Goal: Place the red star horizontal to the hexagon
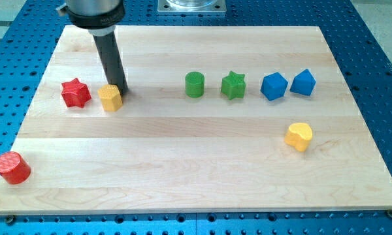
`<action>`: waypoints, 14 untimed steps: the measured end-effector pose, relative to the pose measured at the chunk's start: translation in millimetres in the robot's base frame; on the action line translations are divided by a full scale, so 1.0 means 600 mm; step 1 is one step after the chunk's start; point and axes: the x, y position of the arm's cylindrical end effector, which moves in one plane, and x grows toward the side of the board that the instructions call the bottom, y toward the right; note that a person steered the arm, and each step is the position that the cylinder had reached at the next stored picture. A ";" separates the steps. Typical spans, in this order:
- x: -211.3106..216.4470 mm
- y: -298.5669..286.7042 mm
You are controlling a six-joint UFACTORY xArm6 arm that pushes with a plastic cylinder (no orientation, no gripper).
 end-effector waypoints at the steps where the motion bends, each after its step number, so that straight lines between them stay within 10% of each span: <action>1: 0.047 -0.030; 3: 0.002 0.055; 6: 0.076 -0.164; 8: 0.002 -0.204; 14: 0.192 -0.213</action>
